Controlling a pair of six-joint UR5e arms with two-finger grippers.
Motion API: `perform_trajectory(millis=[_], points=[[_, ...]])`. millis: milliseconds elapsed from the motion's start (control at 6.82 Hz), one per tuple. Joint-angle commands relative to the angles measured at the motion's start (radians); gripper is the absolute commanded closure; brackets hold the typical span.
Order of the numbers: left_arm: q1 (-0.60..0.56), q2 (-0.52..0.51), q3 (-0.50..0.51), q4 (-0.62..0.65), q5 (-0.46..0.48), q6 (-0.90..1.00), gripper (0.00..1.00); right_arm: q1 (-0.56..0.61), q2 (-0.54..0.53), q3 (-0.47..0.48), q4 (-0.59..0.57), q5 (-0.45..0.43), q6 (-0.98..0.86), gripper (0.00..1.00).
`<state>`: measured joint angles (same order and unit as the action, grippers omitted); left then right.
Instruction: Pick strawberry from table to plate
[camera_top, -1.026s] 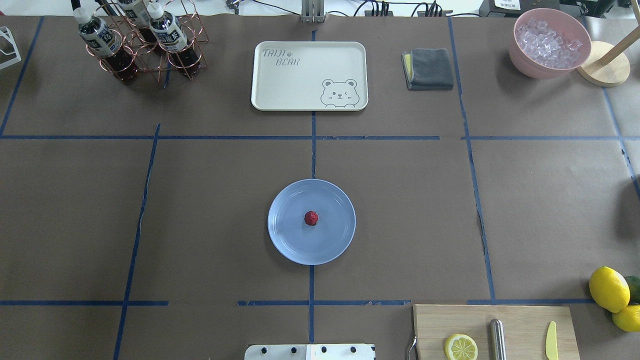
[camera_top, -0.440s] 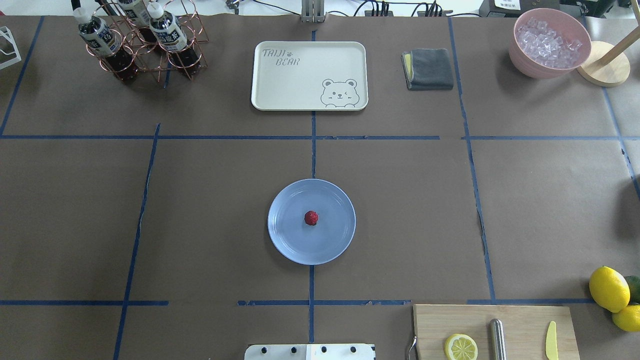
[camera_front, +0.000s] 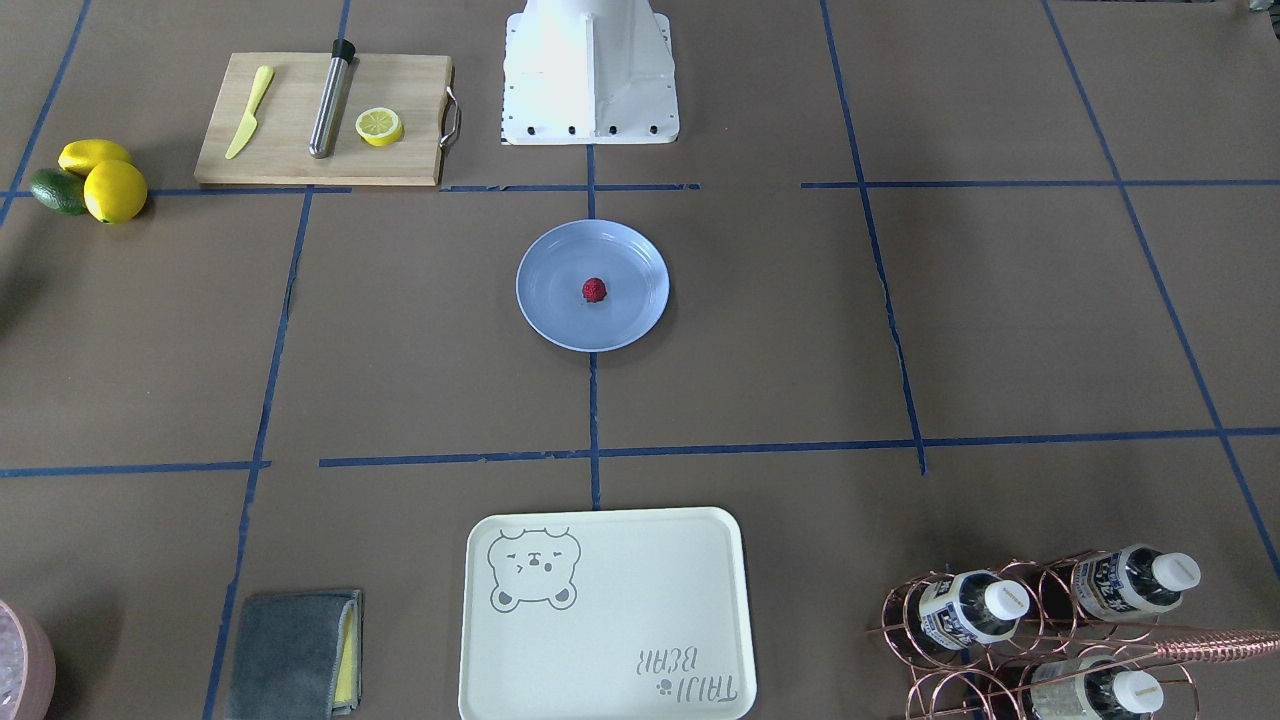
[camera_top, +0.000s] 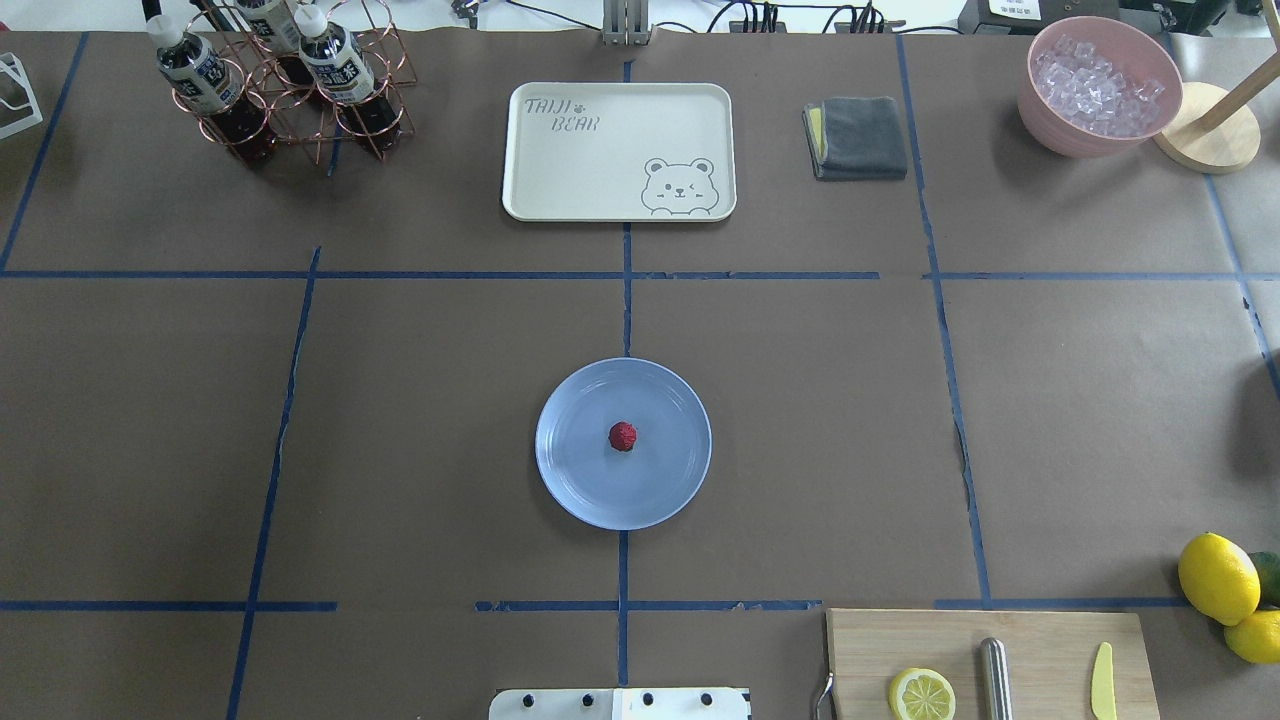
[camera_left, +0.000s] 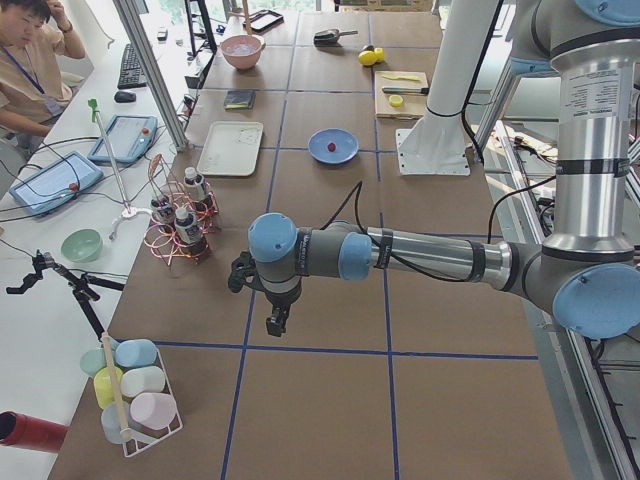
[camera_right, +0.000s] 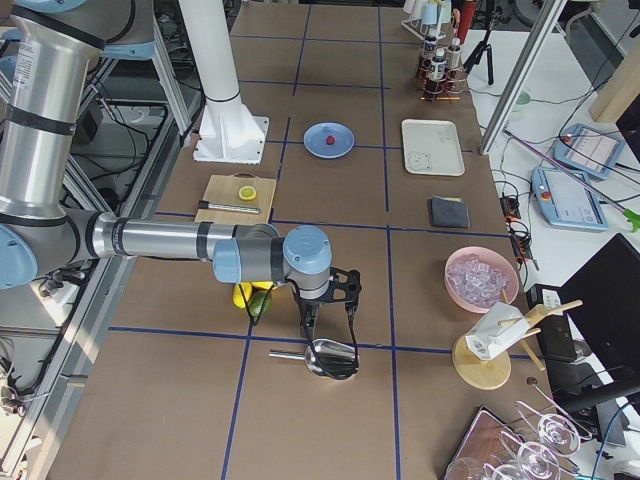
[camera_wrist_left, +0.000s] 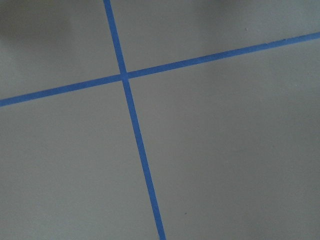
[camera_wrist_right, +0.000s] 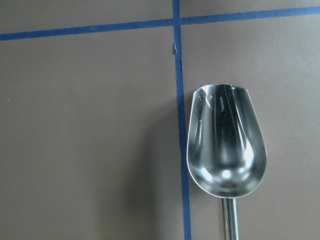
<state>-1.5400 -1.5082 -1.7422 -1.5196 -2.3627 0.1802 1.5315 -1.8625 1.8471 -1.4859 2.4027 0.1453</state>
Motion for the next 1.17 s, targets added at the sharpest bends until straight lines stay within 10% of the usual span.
perform_trajectory(millis=[0, 1026], points=[[0.0, 0.0, 0.013, -0.001, 0.002, -0.007, 0.0, -0.008, 0.005, -0.002, -0.001, -0.001, 0.011, 0.0], [-0.022, -0.006, 0.03, -0.005, 0.014, -0.005, 0.0, -0.073, 0.036, -0.003, -0.004, -0.019, 0.025, 0.0]])
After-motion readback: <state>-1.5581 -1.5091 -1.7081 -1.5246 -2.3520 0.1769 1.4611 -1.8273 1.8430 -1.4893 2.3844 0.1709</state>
